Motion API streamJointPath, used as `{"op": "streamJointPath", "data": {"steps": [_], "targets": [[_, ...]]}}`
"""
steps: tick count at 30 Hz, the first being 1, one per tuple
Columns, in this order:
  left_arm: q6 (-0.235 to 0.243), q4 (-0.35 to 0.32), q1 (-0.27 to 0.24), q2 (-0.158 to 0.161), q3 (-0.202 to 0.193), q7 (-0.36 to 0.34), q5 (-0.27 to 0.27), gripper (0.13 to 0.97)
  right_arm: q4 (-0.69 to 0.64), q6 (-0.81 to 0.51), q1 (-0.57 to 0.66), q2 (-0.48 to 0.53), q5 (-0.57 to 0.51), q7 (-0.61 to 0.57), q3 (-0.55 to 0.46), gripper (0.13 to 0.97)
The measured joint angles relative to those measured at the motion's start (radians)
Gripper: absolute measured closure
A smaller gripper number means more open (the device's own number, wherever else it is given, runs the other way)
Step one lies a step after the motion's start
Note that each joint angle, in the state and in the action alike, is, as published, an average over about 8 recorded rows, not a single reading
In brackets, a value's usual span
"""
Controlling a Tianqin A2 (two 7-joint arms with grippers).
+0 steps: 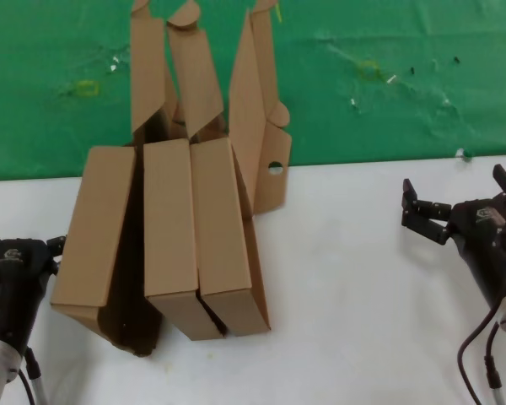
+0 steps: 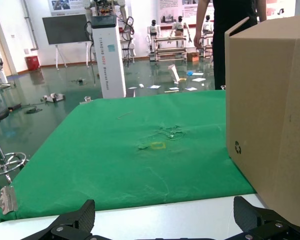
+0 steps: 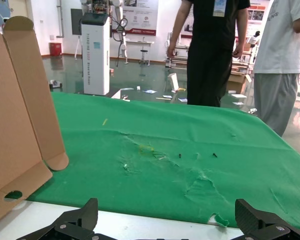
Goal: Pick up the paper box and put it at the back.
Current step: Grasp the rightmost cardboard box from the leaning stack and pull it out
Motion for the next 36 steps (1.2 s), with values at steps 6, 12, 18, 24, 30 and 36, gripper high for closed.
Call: {"op": "streamJointPath", "data": {"steps": [6, 12, 18, 24, 30, 36], "targets": [[0.000, 0.000, 0.000, 0.000, 0.000, 0.000, 0.000, 0.132, 0.000, 0.000, 0.000, 0.000, 0.000, 0.000, 0.000, 0.129], [0.000, 0.000, 0.000, 0.000, 0.000, 0.000, 0.000, 0.132, 0.000, 0.000, 0.000, 0.000, 0.000, 0.000, 0.000, 0.129], [0.000, 0.000, 0.000, 0.000, 0.000, 0.000, 0.000, 0.132, 0.000, 0.000, 0.000, 0.000, 0.000, 0.000, 0.000, 0.129], [0.000, 0.000, 0.000, 0.000, 0.000, 0.000, 0.000, 0.132, 0.000, 0.000, 0.000, 0.000, 0.000, 0.000, 0.000, 0.129], [0.000, 0.000, 0.000, 0.000, 0.000, 0.000, 0.000, 0.132, 0.000, 0.000, 0.000, 0.000, 0.000, 0.000, 0.000, 0.129], [0.000, 0.000, 0.000, 0.000, 0.000, 0.000, 0.000, 0.132, 0.000, 0.000, 0.000, 0.000, 0.000, 0.000, 0.000, 0.129]]}}
